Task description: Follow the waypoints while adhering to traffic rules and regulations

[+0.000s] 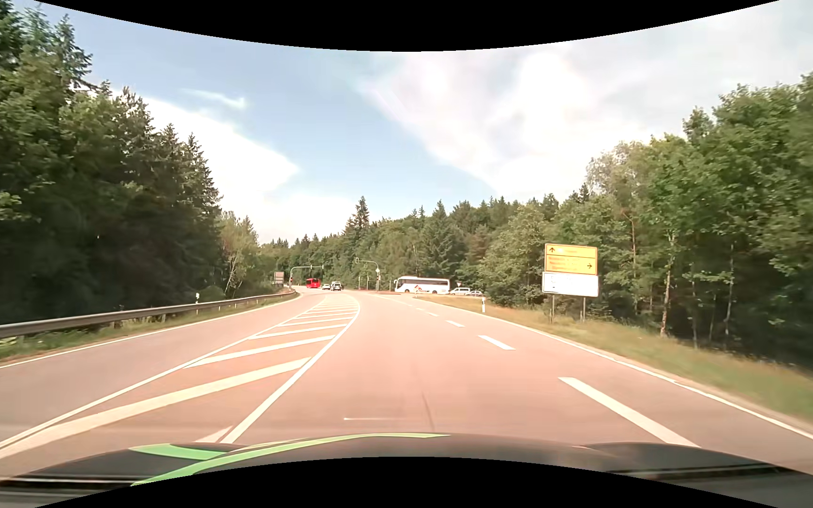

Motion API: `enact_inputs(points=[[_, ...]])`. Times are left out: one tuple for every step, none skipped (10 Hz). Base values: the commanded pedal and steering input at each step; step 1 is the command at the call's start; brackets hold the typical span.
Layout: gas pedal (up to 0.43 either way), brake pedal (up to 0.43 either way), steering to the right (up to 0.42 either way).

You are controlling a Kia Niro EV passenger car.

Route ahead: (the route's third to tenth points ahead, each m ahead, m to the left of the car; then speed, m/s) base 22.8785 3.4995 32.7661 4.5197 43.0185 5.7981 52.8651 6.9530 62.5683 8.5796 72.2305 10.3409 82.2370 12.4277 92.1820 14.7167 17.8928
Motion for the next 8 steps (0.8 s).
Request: enact_inputs(points=[[0.0, 0.177, -0.011], [0.0, 0.262, -0.011], [0.0, 0.293, -0.011], [0.0, 0.293, -0.011], [0.0, 0.28, -0.011], [0.0, 0.268, -0.011], [0.0, 0.268, -0.011], [0.0, 0.28, -0.011]])
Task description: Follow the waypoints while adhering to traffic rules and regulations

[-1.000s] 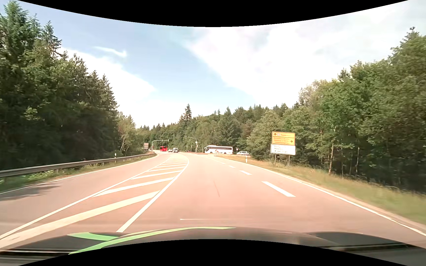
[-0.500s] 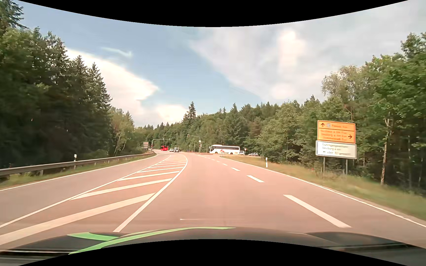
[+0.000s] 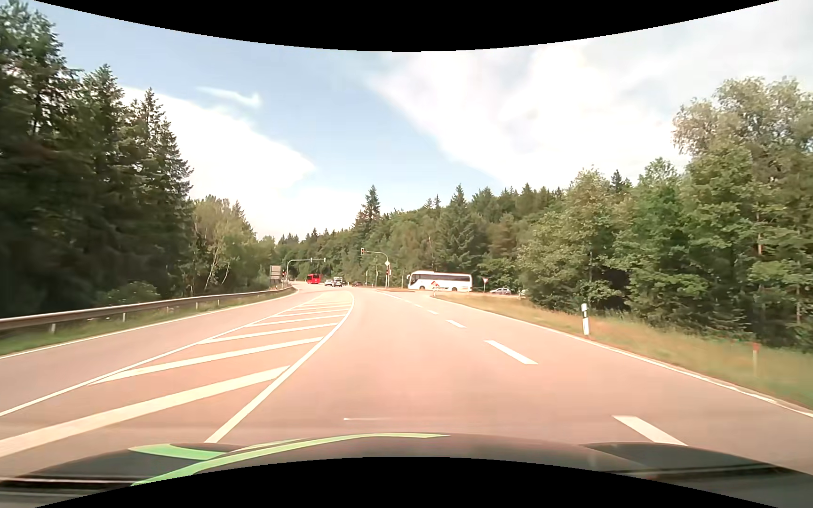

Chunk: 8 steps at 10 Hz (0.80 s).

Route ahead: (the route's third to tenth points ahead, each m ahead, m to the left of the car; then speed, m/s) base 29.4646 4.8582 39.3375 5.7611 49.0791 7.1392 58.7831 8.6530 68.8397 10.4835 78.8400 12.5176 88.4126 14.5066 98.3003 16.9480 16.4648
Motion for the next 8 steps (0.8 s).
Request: enact_inputs(points=[[0.0, 0.287, -0.011], [0.0, 0.287, -0.011], [0.0, 0.293, -0.011], [0.0, 0.293, -0.011], [0.0, 0.293, -0.012], [0.0, 0.299, -0.016], [0.0, 0.311, -0.018], [0.0, 0.317, -0.018]])
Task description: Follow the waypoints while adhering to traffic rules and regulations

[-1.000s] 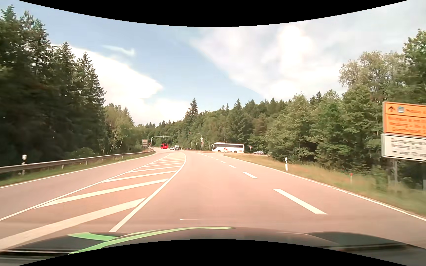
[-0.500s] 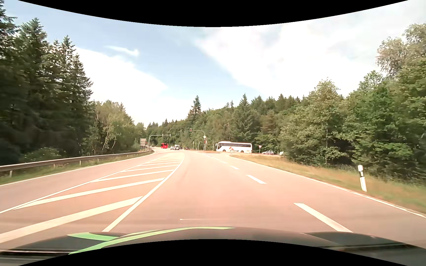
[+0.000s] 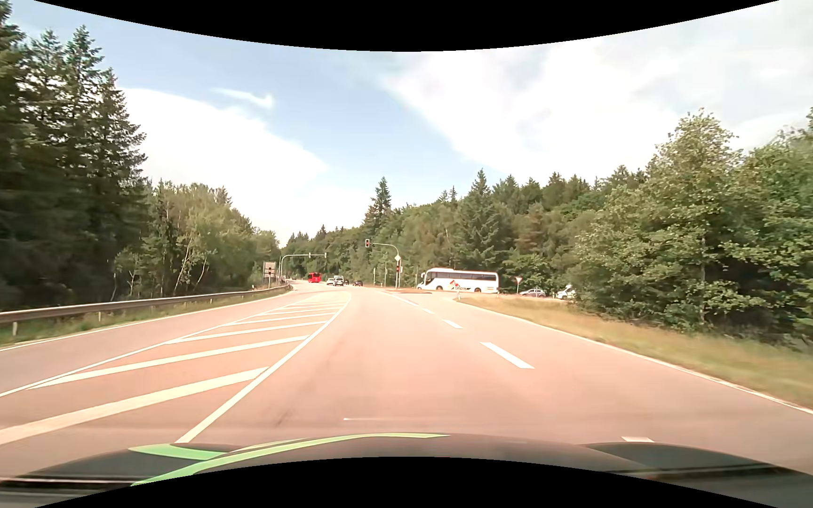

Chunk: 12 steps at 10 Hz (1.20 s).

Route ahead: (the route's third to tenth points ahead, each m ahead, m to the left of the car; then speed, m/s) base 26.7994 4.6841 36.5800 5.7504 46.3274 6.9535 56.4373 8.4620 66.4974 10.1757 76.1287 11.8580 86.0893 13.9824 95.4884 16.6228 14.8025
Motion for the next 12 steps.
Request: enact_inputs(points=[[0.0, 0.323, -0.018], [0.0, 0.323, -0.018], [0.0, 0.323, -0.018], [0.0, 0.323, -0.018], [0.0, 0.323, -0.018], [0.0, 0.323, -0.018], [0.0, 0.323, -0.018], [0.0, 0.323, -0.018], [0.0, 0.323, -0.018], [0.0, 0.329, -0.018], [0.0, 0.335, -0.018], [0.0, 0.329, -0.018]])
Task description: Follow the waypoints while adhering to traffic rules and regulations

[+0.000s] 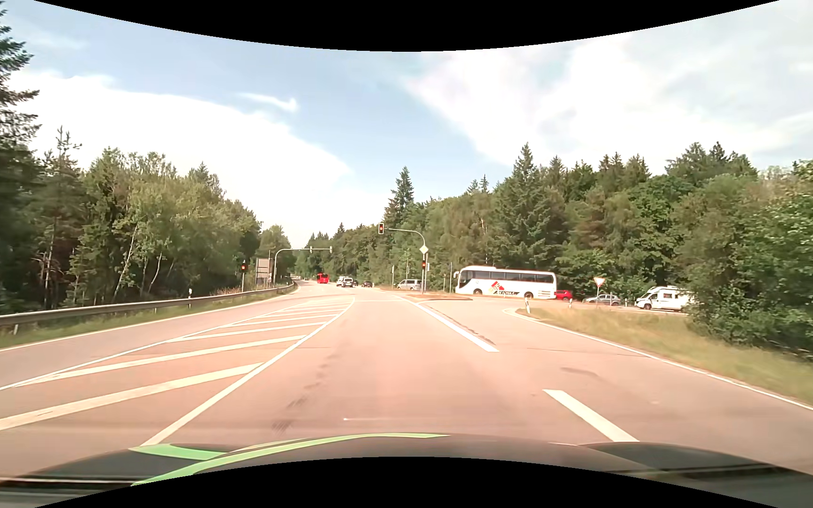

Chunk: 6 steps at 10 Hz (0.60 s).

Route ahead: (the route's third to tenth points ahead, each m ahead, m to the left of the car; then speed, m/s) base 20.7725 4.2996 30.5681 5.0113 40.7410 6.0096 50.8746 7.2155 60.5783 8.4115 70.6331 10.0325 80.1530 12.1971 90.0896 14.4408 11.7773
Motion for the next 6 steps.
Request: enact_inputs(points=[[0.0, 0.329, -0.017], [0.0, 0.329, -0.016], [0.0, 0.323, -0.015], [0.0, 0.323, -0.015], [0.0, 0.323, -0.014], [0.0, 0.323, -0.014]])
